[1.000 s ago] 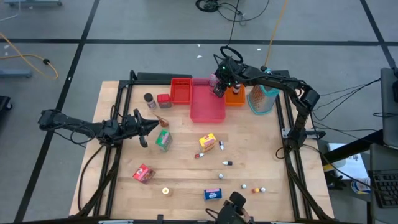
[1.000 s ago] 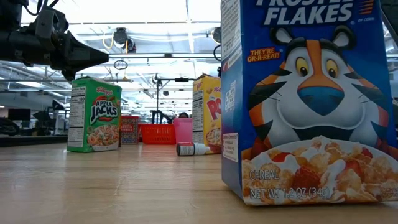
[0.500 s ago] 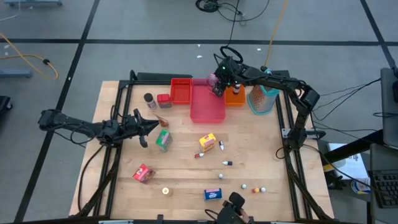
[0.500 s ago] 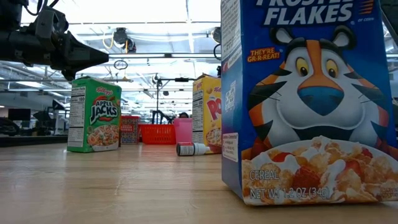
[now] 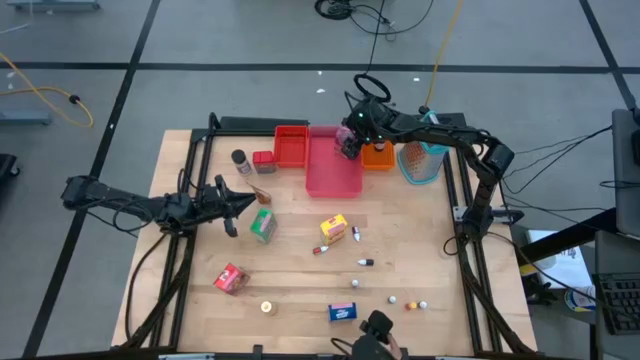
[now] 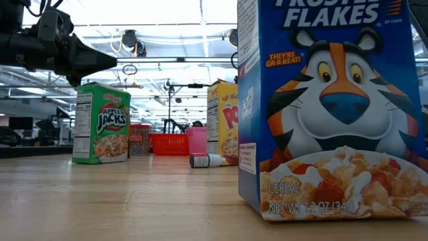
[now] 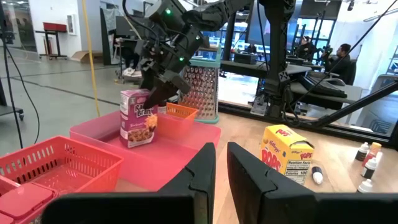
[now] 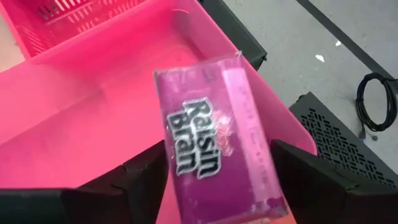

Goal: Pick & Place Kitchen Items
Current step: Put the purple cereal box into the pink bin, then put the yellow cereal box into the pink bin

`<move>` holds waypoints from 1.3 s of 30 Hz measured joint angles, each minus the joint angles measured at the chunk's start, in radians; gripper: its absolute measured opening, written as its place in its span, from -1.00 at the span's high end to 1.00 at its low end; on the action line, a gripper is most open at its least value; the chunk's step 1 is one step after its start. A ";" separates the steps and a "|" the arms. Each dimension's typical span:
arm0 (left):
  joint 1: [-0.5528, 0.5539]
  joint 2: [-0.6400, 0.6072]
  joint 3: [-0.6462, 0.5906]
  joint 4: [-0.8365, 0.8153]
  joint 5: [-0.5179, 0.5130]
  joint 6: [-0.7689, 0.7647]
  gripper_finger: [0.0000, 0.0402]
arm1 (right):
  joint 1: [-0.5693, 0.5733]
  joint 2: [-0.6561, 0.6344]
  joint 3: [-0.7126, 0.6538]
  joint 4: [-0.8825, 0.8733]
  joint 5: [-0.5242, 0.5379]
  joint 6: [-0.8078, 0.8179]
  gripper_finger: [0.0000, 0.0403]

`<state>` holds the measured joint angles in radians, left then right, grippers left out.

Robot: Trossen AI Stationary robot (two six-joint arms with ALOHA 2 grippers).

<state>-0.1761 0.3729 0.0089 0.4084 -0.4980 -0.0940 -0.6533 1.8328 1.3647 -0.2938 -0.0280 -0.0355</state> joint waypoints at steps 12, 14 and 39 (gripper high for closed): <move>0.000 0.000 0.000 0.000 0.000 0.000 0.80 | 0.000 -0.010 0.000 0.029 0.001 -0.012 -0.41; 0.000 0.000 0.000 0.000 0.000 0.000 0.80 | 0.000 -0.023 -0.001 0.037 0.001 -0.019 -0.41; 0.000 0.000 0.000 -0.015 0.001 -0.014 0.80 | 0.200 -0.271 0.000 -0.142 -0.079 -0.002 -0.39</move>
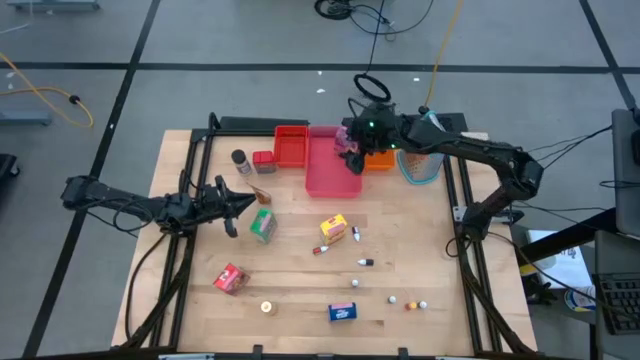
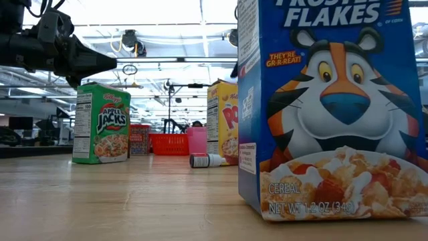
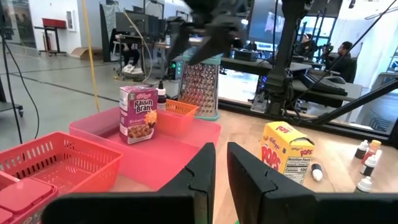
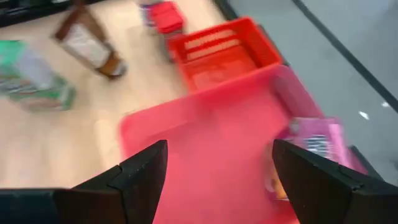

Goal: Pick & Place Kitchen Items
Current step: Put the yellow cereal box into the pink bin

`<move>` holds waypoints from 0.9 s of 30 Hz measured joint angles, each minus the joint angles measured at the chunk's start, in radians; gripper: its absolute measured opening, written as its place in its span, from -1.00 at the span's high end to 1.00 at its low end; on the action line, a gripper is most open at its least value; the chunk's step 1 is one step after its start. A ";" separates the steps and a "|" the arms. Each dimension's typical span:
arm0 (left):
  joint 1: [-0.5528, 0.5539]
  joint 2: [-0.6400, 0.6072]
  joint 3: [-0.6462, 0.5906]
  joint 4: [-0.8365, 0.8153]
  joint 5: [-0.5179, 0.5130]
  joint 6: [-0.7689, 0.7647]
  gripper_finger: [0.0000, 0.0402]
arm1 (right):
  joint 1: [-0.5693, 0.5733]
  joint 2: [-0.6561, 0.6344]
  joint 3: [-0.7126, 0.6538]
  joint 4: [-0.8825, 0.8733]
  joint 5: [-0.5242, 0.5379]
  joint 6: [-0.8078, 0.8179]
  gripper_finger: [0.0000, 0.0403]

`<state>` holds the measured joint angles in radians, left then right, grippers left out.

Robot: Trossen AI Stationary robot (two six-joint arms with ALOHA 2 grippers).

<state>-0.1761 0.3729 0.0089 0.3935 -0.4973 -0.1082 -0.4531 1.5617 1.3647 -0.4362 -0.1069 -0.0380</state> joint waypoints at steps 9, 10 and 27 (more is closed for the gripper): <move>0.000 0.000 0.000 0.000 0.000 -0.006 0.80 | 0.180 -0.020 0.000 -0.101 0.000 0.050 -0.36; 0.000 0.000 0.000 0.000 0.000 -0.010 0.80 | 0.199 -0.019 0.000 -0.109 0.000 0.054 -0.35; -0.001 0.000 0.000 0.003 0.001 -0.034 0.80 | 0.414 -0.020 -0.034 -0.195 0.001 0.105 -0.27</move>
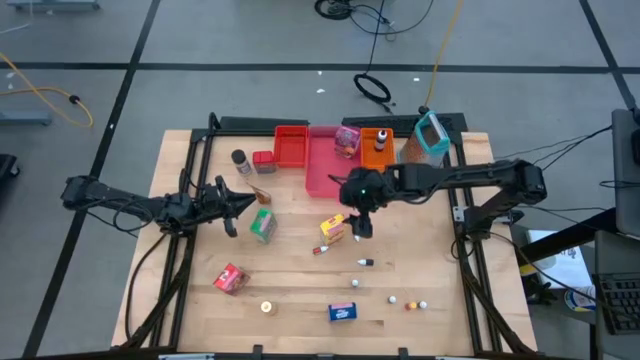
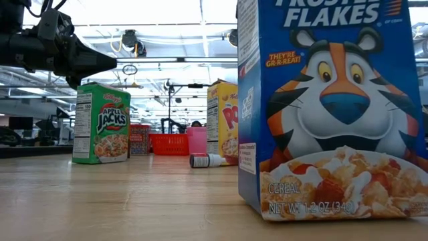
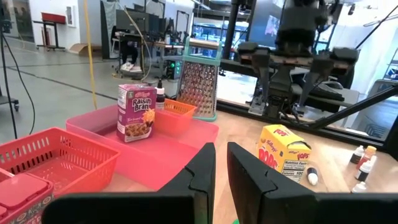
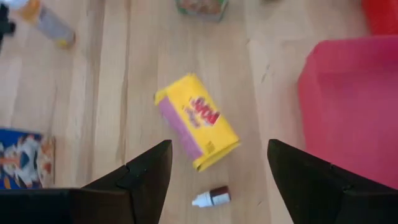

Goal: Pick & Place Kitchen Items
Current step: Put the yellow cereal box into the pink bin

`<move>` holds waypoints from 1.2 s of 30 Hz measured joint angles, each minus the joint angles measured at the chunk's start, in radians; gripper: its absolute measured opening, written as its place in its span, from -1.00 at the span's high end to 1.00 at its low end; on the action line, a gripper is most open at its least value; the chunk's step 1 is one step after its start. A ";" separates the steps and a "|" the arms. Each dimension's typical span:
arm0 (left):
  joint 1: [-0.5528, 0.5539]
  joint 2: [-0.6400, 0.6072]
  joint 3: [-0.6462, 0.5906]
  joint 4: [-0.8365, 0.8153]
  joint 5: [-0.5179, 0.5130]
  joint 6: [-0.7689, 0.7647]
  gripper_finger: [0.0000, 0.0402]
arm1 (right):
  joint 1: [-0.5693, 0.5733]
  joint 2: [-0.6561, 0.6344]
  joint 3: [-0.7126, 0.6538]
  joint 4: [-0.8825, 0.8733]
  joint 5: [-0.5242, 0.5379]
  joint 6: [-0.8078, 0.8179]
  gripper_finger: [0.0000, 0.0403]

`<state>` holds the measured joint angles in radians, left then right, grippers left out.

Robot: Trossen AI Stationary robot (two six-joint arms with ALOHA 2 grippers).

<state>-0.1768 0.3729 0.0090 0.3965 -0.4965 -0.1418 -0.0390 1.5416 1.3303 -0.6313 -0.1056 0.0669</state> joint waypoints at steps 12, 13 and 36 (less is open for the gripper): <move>0.000 0.000 0.000 -0.002 0.000 0.001 0.80 | 0.005 0.001 -0.187 0.272 0.000 -0.153 -0.27; 0.000 0.000 0.000 -0.002 0.000 0.002 0.80 | 0.005 0.001 -0.194 0.272 0.000 -0.155 -0.27; 0.000 0.000 0.000 -0.004 -0.001 0.008 0.80 | 0.008 0.000 -0.317 0.507 -0.037 -0.160 -0.25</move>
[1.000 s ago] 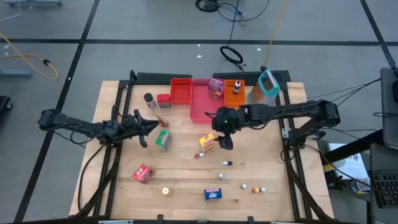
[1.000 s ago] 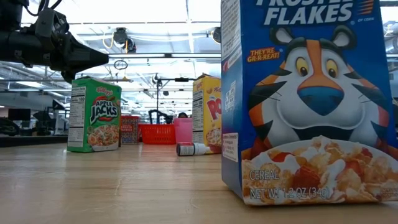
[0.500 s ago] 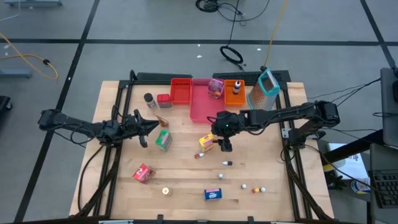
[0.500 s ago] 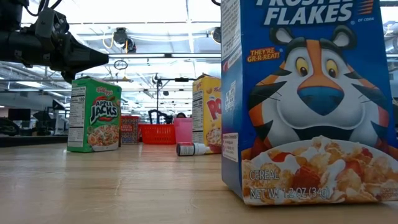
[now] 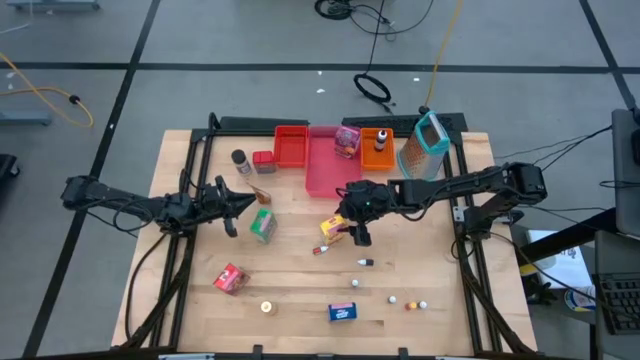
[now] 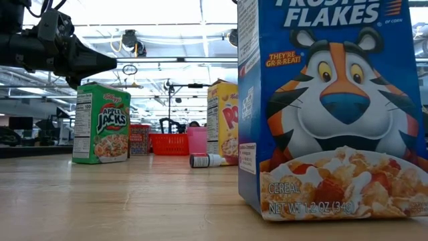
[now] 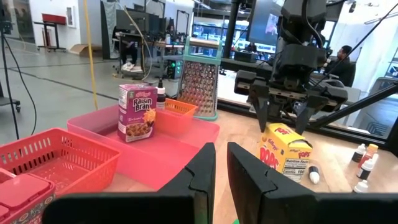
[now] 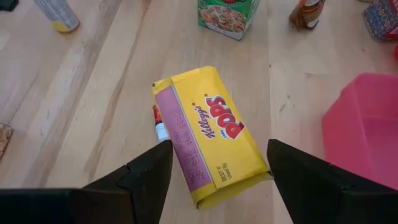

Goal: Pick & Place Kitchen Items
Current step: Put the yellow cereal box into the pink bin

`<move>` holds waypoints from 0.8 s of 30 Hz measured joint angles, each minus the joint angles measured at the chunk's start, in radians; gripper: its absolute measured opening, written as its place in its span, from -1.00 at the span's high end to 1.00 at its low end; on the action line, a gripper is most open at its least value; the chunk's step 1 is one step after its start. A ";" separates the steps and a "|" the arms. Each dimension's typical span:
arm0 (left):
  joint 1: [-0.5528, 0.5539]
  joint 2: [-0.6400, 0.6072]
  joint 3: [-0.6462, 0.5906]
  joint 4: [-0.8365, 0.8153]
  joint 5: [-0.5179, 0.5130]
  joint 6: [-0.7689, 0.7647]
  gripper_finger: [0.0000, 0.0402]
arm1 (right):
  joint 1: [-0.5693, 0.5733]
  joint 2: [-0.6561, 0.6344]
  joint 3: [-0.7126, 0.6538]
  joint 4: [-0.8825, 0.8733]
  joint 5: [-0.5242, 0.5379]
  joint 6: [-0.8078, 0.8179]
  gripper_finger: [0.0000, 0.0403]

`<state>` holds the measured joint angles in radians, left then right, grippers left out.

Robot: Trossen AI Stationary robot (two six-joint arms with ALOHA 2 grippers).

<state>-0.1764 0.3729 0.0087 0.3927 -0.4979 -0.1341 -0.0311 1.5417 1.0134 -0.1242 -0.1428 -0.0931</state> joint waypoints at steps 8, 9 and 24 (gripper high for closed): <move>0.000 0.000 0.000 0.000 0.000 0.000 0.80 | 0.000 0.000 0.000 -0.020 -0.018 0.007 0.07; 0.000 0.000 0.000 0.000 0.000 0.000 0.80 | 0.000 0.000 0.000 -0.020 -0.018 0.009 0.13; 0.000 0.000 0.000 0.000 0.000 -0.001 0.80 | -0.019 -0.010 0.025 -0.028 -0.013 0.009 0.44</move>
<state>-0.1764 0.3729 0.0089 0.3931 -0.4984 -0.1349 -0.0497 1.5314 1.0387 -0.1520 -0.1554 -0.0838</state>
